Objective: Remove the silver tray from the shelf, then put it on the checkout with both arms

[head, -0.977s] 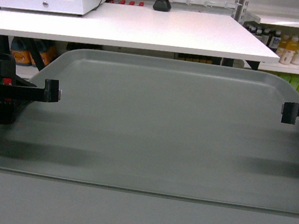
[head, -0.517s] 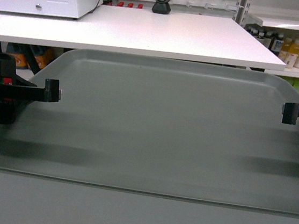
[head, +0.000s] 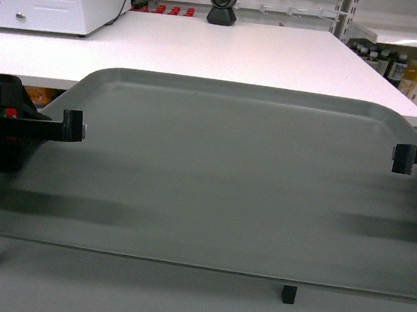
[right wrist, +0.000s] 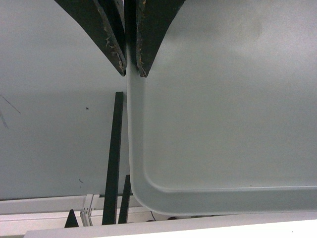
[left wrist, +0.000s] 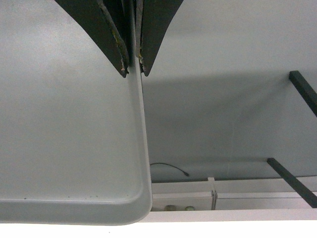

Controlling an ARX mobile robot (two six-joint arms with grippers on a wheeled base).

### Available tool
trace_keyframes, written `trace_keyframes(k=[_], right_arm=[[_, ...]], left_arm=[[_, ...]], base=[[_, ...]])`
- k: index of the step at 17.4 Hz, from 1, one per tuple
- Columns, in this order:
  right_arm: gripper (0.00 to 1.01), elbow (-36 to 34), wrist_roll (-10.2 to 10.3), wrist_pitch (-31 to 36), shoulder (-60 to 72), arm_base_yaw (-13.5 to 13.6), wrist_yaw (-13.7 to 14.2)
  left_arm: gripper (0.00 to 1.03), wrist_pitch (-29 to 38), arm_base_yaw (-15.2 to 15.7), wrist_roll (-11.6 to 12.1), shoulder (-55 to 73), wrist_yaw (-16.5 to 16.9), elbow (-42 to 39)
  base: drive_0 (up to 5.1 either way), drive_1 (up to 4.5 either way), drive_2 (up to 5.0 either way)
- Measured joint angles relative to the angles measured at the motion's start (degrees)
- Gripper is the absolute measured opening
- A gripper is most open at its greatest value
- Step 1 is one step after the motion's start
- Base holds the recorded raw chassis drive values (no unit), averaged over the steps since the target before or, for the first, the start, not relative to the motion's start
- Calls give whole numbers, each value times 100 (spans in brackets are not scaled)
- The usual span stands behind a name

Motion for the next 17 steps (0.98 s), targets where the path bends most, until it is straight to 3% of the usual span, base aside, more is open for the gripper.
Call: trace_keyframes(k=[17], right_arm=[[3,0,0,-4,0,-2,2]], left_arm=[[3,-15,-9,0,4,-4,0]], base=[[13,445,-419]])
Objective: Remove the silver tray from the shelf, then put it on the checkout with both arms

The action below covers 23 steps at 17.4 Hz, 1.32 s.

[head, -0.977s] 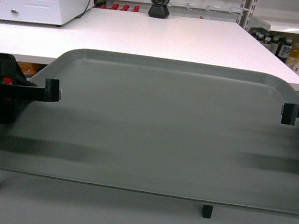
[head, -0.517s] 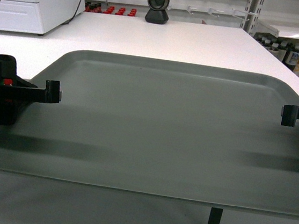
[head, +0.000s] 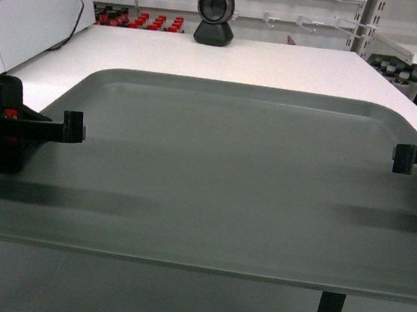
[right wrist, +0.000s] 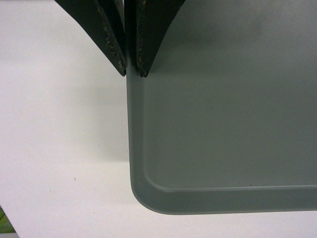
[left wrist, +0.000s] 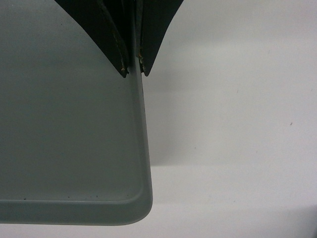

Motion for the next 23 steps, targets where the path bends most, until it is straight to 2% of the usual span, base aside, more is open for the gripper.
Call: trace_keyframes(k=[9,21,22,23], right_arm=[[3,4,0,57,-7,-24,-24],[3,7,0,7,0,-24,-26],[3,-127,-116,579,46,2,140],[3,-396,-422,1543,109,87,581]], left_arm=[[3,57,-2,0,2,2,2],[3,17,-2,-2,4,7,7],[3,15,-2,-7,4,7,7],[3,531,-81,68,74,-247,-55]], base=[[11,443,-420],[0,0,0],[0,0,0],[0,0,0]])
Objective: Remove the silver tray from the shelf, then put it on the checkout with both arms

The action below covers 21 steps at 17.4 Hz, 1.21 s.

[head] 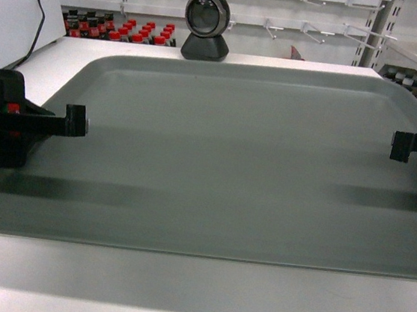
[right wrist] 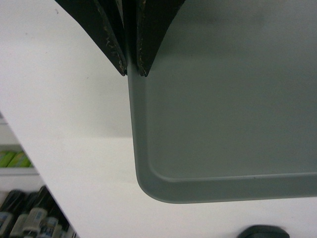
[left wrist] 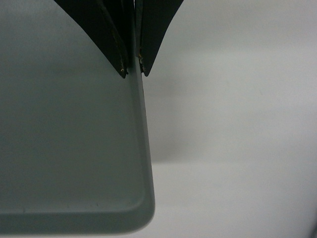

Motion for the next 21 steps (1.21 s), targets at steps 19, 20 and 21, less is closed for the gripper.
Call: trace_keyframes(k=[19,20,21], right_arm=[[3,4540,-608,-2022,3875,-372,-824],[3,4579,-608,-2076,3884,-372,-793],[3,4614,-608,-2103,3917,-369,-756]], left_arm=[[4,22,452,1305,3604,-1593,3077],[4,9,461,1283,3622,-1576,3093],[4,-9,466,1255,3650,-1554,3152]], base=[[0,0,0],[0,0,0],[0,0,0]])
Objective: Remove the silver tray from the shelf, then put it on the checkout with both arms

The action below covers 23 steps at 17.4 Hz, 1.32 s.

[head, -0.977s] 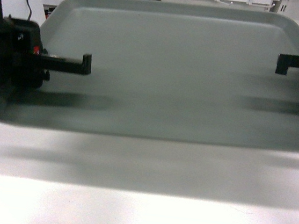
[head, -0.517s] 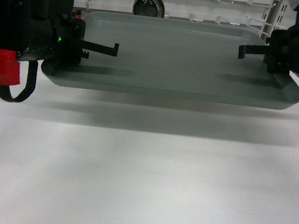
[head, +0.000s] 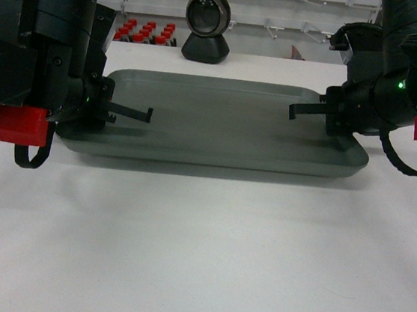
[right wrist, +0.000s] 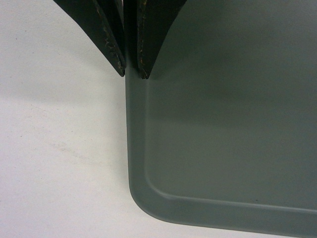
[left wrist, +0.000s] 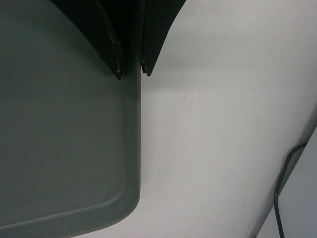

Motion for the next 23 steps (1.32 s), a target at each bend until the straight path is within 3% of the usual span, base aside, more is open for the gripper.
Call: trace_keyframes(k=[5,6,8,12,13,14,15,16,17,18,19,20,23], right_arm=[[3,52,87,-120,28,39,170],[12,52,35,-120,28,57,212],[29,39,-66,-131,28,118,269],[67,20,-90,61,28,118,289],[100,-122,-90,374,-98,120,341],[98,-531,-26,1165,-837,109,127],[98,-1099,291,2026,-2120,116,-120],[98,-1823,501,2424,-3171,109,-330],[92,-2190,450,2057,-3753,101,-76],[79,-2841,210,2087,-4297,-2,271],[68,-3504,103,2105,-4819,-197,269],[61,-3908,63,2072,-5167,-306,267],[53,-4262,37,2002,-5510,-391,260]], left_arm=[[4,68,39,-11,131,107,79],[7,90,37,-28,131,94,79],[24,-76,37,-15,129,-278,109],[62,-264,85,-334,-57,-11,85],[98,-192,-63,-592,-490,188,26],[98,264,-177,-890,-1244,531,-323],[98,417,-262,-1419,-2730,669,-922],[98,227,-306,-1528,-3735,144,-1458],[95,11,-304,-1392,-4306,68,-1738],[82,-101,-105,-1019,-4966,881,-2223],[72,-162,55,-807,-5608,1329,-2778],[65,-85,146,-715,-5960,1506,-3123],[57,9,240,-673,-6220,1613,-3386]], base=[[0,0,0],[0,0,0],[0,0,0],[0,0,0],[0,0,0],[0,0,0],[0,0,0],[0,0,0],[0,0,0],[0,0,0],[0,0,0],[0,0,0],[0,0,0]])
